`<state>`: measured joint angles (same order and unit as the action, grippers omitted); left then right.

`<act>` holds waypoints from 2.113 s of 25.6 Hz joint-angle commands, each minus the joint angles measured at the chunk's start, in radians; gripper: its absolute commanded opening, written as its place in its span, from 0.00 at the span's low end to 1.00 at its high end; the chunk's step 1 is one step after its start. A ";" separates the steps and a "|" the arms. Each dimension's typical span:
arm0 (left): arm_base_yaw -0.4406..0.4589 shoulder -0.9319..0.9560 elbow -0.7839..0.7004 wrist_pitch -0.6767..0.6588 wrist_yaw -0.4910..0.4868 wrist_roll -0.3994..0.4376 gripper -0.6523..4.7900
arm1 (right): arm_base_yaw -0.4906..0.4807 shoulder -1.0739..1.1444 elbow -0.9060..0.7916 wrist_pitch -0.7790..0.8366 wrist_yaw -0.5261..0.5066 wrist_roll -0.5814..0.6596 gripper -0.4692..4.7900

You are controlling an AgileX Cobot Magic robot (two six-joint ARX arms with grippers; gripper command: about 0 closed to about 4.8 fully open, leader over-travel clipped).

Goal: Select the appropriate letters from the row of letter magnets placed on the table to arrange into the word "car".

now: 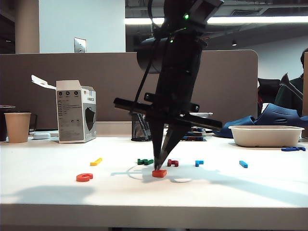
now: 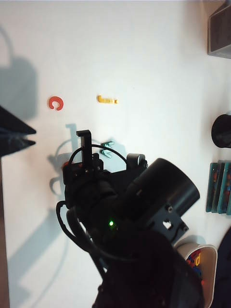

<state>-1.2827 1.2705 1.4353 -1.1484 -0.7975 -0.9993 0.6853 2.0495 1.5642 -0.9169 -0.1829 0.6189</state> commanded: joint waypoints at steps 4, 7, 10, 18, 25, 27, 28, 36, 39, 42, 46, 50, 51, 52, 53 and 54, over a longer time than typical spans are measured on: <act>0.001 -0.003 0.002 -0.002 -0.011 0.004 0.11 | 0.000 0.009 0.001 0.004 0.009 -0.003 0.08; 0.000 -0.003 0.002 -0.002 -0.010 0.004 0.11 | 0.000 0.011 0.001 0.004 0.005 -0.003 0.08; 0.000 -0.003 0.002 -0.002 -0.010 0.004 0.11 | 0.015 0.015 0.001 0.003 -0.014 -0.002 0.08; 0.000 -0.003 0.002 -0.002 -0.010 0.004 0.11 | 0.071 0.029 0.001 0.047 -0.044 0.028 0.08; 0.000 -0.003 0.002 -0.002 -0.010 0.004 0.11 | 0.083 0.042 0.001 0.079 -0.054 0.062 0.08; 0.000 -0.003 0.002 -0.002 -0.010 0.004 0.11 | 0.084 0.044 0.001 0.090 -0.062 0.068 0.08; 0.001 -0.003 0.002 -0.002 -0.011 0.004 0.11 | 0.084 0.045 0.001 0.094 -0.063 0.069 0.08; 0.000 -0.003 0.002 -0.002 -0.010 0.004 0.11 | 0.080 0.039 0.011 0.073 -0.063 0.069 0.08; 0.001 -0.003 0.002 -0.002 -0.011 0.004 0.11 | 0.079 0.020 0.011 0.071 -0.062 0.069 0.08; 0.000 -0.003 0.002 -0.002 -0.010 0.004 0.11 | 0.078 0.007 0.011 0.069 -0.058 0.068 0.08; 0.000 -0.003 0.002 -0.002 -0.011 0.004 0.11 | 0.078 0.006 0.011 0.067 -0.056 0.068 0.08; 0.000 -0.003 0.002 -0.002 -0.011 0.004 0.11 | 0.080 0.005 0.011 0.054 -0.064 0.061 0.08; 0.000 -0.003 0.002 -0.002 -0.011 0.004 0.11 | 0.079 0.002 0.011 0.052 -0.064 0.061 0.08; 0.000 -0.003 0.002 -0.002 -0.010 0.004 0.11 | 0.080 0.000 0.011 0.053 -0.064 0.061 0.08; 0.000 -0.003 0.002 -0.002 -0.010 0.004 0.11 | 0.079 -0.007 0.011 0.055 -0.064 0.061 0.08; 0.000 -0.003 0.002 -0.002 -0.011 0.004 0.11 | 0.079 -0.013 0.011 0.060 -0.062 0.061 0.08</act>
<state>-1.2827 1.2701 1.4353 -1.1484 -0.7975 -0.9993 0.7624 2.0579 1.5715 -0.8665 -0.2470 0.6834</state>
